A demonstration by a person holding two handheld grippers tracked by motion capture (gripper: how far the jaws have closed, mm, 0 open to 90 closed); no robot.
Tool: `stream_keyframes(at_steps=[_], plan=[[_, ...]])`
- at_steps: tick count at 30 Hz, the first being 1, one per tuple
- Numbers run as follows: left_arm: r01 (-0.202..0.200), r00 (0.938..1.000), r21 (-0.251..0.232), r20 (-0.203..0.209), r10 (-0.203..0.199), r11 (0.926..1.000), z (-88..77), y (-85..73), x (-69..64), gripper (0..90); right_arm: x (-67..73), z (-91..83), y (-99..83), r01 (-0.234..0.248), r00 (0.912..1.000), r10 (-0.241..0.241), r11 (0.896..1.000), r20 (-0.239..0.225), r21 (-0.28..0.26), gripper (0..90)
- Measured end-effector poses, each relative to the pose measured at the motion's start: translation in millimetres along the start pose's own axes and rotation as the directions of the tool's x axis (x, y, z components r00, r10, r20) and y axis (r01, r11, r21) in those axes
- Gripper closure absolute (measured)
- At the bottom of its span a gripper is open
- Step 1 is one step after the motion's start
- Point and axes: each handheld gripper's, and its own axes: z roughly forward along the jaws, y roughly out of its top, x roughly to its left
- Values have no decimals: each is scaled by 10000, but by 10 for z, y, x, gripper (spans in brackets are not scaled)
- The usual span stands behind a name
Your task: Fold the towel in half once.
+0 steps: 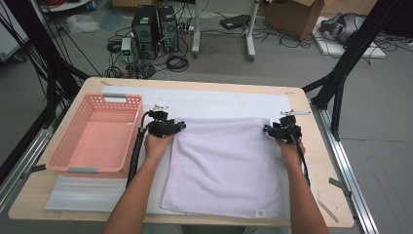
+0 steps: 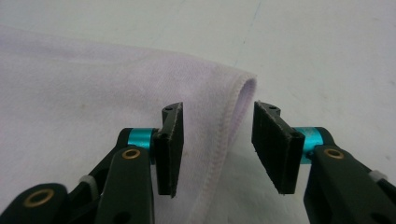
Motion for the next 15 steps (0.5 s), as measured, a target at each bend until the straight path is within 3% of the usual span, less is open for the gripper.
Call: stream_keyframes(at_steps=[2, 5, 6, 9, 11, 13, 15], plan=[[-141, 9998, -235, 151, 144, 9996, -66, -10, -29, 458, -8, -87, 0, -209, 9996, 209, 9998, -185, -31, 518], [-202, 9990, -420, 384, 219, 9989, -168, -59, -67, 453, 27, -250, -42, -29, 9997, 21, 9994, -229, -351, 524], [-222, 9989, -410, 412, 239, 9989, -192, -82, -77, 447, 36, -281, -63, -13, 9997, 4, 9994, -253, -344, 523], [-519, 9971, 220, 566, 506, 9984, -234, -121, -145, 417, 78, -368, -181, 120, 9994, -126, 9997, -337, -198, 517], [-760, 9954, -16, 577, 759, 9971, -272, -172, -204, 435, 130, -402, -265, 223, 9991, -227, 9997, -368, -116, 518], [-750, 9945, 10, 728, 747, 9972, -293, -215, -225, 428, 169, -435, -330, 270, 9986, -277, 9995, -461, -147, 508], [-1005, 9913, 0, 855, 1001, 9949, -326, -278, -259, 411, 198, -486, -375, 353, 9978, -360, 9993, -550, -138, 491]])
